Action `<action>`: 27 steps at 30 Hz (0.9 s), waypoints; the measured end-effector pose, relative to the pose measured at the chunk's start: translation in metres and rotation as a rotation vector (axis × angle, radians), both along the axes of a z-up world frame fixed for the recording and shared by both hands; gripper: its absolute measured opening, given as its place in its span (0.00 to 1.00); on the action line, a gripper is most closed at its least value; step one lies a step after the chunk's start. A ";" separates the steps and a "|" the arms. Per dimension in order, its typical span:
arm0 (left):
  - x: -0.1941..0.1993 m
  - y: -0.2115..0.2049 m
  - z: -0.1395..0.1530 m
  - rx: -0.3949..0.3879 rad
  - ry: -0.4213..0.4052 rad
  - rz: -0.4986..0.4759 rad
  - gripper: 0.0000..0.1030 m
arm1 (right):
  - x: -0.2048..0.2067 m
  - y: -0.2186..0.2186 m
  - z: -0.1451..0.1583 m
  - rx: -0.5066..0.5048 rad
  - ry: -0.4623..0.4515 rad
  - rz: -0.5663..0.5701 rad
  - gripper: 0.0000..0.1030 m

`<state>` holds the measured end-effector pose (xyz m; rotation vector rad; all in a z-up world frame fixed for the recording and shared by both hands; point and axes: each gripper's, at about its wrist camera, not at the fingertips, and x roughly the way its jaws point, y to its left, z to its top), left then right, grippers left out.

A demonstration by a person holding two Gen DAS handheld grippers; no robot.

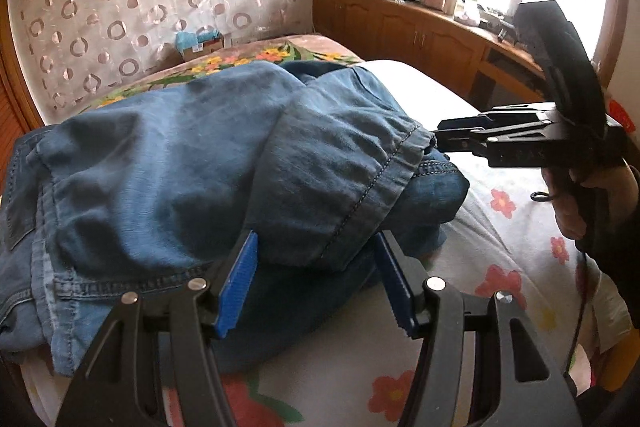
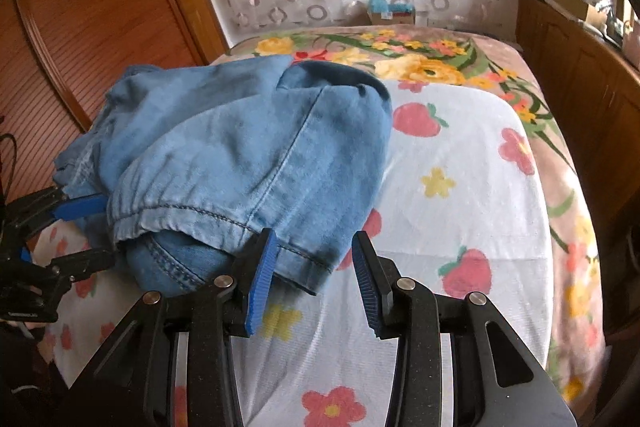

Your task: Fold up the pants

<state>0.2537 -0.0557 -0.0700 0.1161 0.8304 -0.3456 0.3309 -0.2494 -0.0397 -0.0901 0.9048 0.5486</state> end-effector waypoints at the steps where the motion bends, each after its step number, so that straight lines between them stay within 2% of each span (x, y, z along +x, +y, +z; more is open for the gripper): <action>1: 0.002 -0.001 -0.002 0.005 0.003 -0.003 0.58 | -0.002 0.001 -0.002 -0.001 -0.005 0.005 0.38; 3: 0.005 -0.003 -0.005 0.016 0.010 -0.002 0.58 | -0.002 0.001 -0.007 0.004 0.010 0.003 0.39; 5: 0.008 -0.006 -0.007 0.026 0.015 -0.002 0.58 | -0.001 0.002 -0.012 -0.017 0.009 0.000 0.47; 7: 0.010 -0.008 -0.007 0.037 0.013 -0.001 0.58 | -0.001 0.003 -0.018 -0.032 0.009 0.006 0.49; 19: 0.013 -0.009 -0.008 0.042 0.012 0.005 0.58 | -0.007 0.006 -0.021 -0.060 -0.022 0.008 0.49; 21: 0.013 -0.009 -0.008 0.040 0.012 0.005 0.58 | -0.007 0.008 -0.022 -0.054 -0.020 0.016 0.41; 23: 0.014 -0.009 -0.008 0.041 0.012 0.005 0.58 | -0.010 0.012 -0.022 -0.045 -0.016 0.054 0.17; 27: 0.014 -0.009 -0.008 0.038 0.011 0.006 0.58 | -0.011 0.016 -0.021 -0.059 -0.029 0.065 0.13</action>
